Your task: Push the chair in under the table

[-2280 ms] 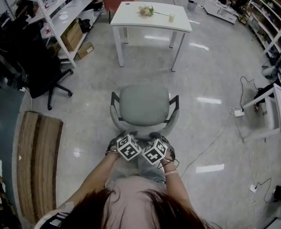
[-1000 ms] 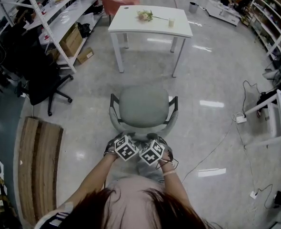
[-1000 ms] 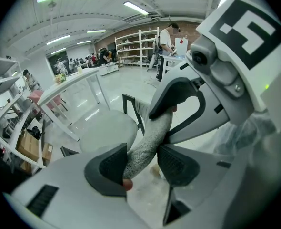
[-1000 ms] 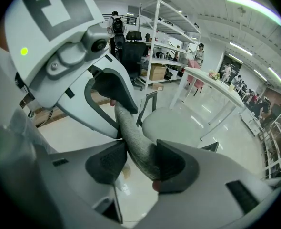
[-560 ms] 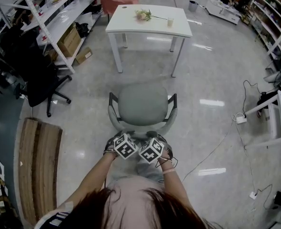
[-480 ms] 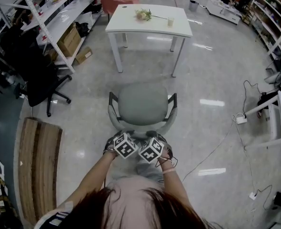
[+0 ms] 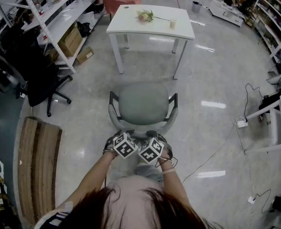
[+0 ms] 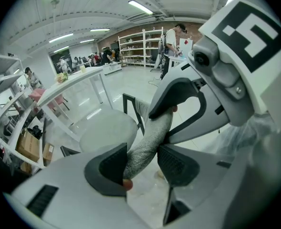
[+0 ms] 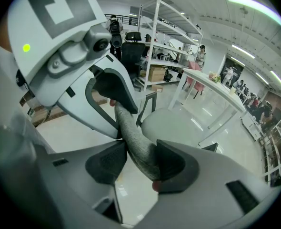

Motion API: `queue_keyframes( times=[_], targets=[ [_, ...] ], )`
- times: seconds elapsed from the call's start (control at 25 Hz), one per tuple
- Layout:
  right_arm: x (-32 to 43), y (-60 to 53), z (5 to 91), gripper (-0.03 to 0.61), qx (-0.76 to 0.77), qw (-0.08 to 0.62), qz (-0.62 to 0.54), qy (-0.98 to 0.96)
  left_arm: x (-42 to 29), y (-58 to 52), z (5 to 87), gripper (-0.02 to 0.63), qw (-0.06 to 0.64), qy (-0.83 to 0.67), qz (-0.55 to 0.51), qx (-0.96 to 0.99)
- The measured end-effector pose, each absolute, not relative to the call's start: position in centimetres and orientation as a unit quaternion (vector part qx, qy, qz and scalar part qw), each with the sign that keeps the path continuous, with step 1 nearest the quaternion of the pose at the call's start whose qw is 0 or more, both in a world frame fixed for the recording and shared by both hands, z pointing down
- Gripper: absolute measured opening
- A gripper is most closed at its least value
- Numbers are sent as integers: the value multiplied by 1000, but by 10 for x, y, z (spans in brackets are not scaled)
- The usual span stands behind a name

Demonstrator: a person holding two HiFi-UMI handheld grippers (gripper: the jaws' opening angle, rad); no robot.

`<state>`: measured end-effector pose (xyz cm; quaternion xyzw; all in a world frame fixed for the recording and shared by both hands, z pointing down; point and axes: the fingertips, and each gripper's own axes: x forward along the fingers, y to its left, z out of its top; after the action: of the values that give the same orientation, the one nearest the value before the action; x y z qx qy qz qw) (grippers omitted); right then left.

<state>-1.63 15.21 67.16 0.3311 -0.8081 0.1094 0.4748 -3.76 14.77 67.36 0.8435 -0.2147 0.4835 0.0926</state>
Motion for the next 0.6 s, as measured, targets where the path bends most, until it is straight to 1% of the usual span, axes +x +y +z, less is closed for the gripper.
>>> queue_keyframes(
  times=[0.6],
  targets=[
    [-6,116,669,199,327,471,96,-813,-27,111,671,201,90,-226,479,843]
  ],
)
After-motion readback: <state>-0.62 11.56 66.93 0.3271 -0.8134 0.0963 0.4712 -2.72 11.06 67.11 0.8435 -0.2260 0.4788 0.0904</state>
